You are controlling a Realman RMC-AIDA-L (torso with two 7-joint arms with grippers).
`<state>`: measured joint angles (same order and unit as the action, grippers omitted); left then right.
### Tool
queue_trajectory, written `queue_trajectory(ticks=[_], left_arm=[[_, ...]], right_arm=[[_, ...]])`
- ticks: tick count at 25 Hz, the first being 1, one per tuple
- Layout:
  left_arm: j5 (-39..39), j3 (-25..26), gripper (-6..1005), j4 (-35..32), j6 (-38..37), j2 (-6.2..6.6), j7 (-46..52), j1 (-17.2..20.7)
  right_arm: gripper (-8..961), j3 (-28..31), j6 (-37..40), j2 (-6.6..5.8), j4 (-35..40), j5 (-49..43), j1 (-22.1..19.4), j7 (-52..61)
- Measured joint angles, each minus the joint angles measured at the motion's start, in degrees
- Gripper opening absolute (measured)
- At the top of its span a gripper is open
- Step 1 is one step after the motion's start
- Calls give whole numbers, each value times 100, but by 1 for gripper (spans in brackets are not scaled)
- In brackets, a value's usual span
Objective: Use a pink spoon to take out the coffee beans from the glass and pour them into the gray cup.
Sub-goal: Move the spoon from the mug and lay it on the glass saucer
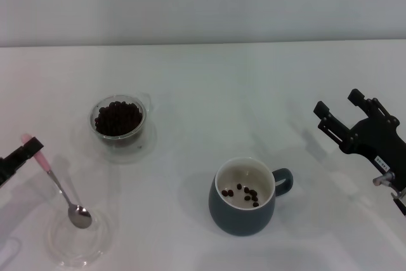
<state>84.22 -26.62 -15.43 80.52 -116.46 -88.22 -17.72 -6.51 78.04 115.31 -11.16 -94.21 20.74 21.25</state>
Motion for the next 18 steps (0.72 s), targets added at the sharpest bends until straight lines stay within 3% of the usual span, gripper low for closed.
queue_trajectory(ticks=[18], left_arm=[[-549, -2, 133, -58, -240, -73, -457, -39]], right_arm=[[852, 53, -8, 0, -60, 18, 5, 2]])
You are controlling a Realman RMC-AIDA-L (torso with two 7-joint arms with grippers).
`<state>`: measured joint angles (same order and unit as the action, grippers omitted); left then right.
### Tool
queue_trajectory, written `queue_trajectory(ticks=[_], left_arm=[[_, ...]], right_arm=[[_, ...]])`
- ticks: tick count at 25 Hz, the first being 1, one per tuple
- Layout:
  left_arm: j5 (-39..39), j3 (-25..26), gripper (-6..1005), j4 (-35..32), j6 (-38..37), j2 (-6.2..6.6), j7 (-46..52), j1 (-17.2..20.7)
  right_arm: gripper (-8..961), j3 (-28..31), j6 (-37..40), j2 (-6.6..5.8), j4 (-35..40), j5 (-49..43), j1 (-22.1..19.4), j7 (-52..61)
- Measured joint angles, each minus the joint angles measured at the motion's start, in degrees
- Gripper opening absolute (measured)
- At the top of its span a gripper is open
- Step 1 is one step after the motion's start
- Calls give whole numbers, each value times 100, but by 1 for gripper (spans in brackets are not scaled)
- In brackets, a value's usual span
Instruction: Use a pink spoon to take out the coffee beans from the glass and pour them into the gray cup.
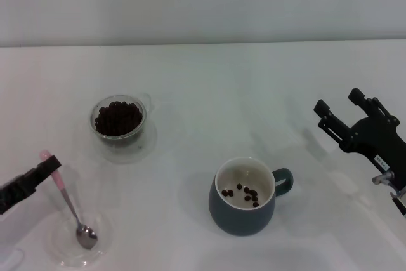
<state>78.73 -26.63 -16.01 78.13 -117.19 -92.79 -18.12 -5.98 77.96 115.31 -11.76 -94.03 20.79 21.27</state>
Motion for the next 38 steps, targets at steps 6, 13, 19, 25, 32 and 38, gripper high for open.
queue_trajectory(ticks=[6, 13, 19, 25, 32, 38], left_arm=[[-37, 1, 147, -3, -37, -95, -117, -11], [-25, 1, 173, 142, -35, -162, -242, -67], [19, 37, 181, 229, -4, -164, -452, -128], [125, 43, 317, 238, 14, -170, -515, -133], [557, 45, 488, 218, 156, -160, -943, 47], [1099, 45, 577, 191, 147, -154, -1795, 227]], right_arm=[[852, 0, 0, 0, -19, -17, -5, 0], [852, -15, 7, 0, -72, -20, -11, 0], [852, -30, 30, 0, -76, -20, -42, 0], [852, -35, 40, 0, -85, -19, -49, 0], [852, -23, 24, 0, -84, -19, -48, 0], [852, -6, 10, 0, -81, -19, -28, 0]])
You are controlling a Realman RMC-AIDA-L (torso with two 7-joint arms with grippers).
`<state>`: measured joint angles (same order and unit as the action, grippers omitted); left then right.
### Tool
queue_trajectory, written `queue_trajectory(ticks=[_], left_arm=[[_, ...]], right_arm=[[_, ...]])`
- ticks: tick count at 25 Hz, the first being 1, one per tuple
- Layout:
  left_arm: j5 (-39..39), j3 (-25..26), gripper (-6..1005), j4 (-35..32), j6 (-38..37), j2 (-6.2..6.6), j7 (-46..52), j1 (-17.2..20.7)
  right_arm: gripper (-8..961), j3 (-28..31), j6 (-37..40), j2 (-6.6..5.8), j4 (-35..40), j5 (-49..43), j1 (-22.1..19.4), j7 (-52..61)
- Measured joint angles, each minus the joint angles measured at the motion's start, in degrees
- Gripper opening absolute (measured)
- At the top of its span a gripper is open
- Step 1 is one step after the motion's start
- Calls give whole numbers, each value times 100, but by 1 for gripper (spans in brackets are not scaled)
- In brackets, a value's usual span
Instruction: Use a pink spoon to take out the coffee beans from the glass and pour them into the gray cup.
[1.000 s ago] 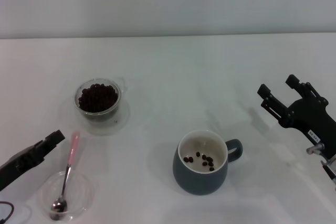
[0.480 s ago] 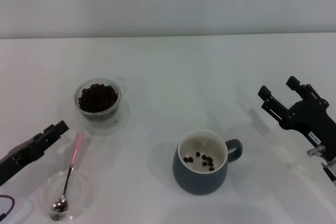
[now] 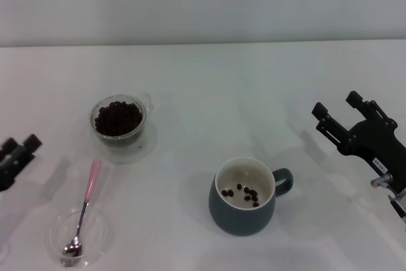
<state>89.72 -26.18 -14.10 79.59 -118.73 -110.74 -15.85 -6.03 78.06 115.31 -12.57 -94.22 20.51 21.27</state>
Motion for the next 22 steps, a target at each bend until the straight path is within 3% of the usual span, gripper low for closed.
queue_trajectory(ticks=[1, 4, 8, 14, 22], left_arm=[[417, 4, 615, 18, -20, -5, -812, 83], [823, 6, 727, 31, -48, -8, -1400, 160], [1393, 10, 727, 172, -118, -20, -2277, 264], [2652, 8, 726, 973, -145, -36, -4234, 286], [3380, 8, 716, 1226, -233, -45, -4757, 257]], right_arm=[[852, 3, -2, 0, 2, 1, 2, 0], [852, 5, -7, 0, 9, 25, 7, -8], [852, 7, -17, 0, 37, 59, 7, -48], [852, 137, -318, 5, 34, 74, 48, -68], [852, 558, -711, 15, -14, 80, 114, -154]])
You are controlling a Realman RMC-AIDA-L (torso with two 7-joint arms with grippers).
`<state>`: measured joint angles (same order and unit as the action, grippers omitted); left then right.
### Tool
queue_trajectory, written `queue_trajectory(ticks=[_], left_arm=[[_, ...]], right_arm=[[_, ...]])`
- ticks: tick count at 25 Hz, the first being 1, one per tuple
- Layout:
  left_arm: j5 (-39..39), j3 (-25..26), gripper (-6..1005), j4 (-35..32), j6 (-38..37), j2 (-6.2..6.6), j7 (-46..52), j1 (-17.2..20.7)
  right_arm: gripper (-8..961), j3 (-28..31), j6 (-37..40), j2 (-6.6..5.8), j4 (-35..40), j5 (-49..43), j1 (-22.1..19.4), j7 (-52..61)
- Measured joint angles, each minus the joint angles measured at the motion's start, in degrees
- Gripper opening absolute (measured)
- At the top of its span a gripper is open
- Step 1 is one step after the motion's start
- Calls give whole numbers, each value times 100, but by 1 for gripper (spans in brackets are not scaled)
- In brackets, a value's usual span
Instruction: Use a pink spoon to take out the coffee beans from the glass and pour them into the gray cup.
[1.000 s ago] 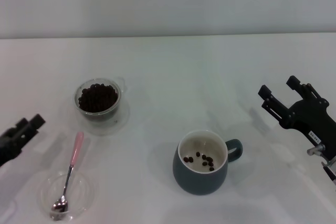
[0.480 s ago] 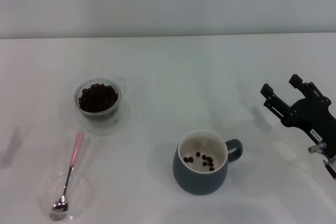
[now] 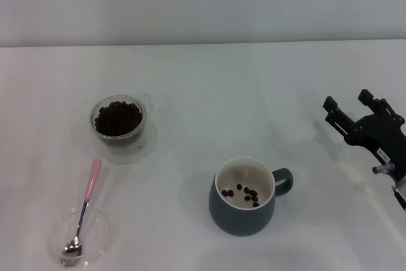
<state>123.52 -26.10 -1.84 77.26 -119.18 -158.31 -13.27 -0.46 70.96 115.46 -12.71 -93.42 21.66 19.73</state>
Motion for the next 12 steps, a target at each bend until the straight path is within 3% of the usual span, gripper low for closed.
queue_trajectory(ticks=[12], left_arm=[[6, -7, 717, 292, -79, 0, -48, 15]], right_arm=[[852, 576, -28, 2, -13, 0, 26, -615]])
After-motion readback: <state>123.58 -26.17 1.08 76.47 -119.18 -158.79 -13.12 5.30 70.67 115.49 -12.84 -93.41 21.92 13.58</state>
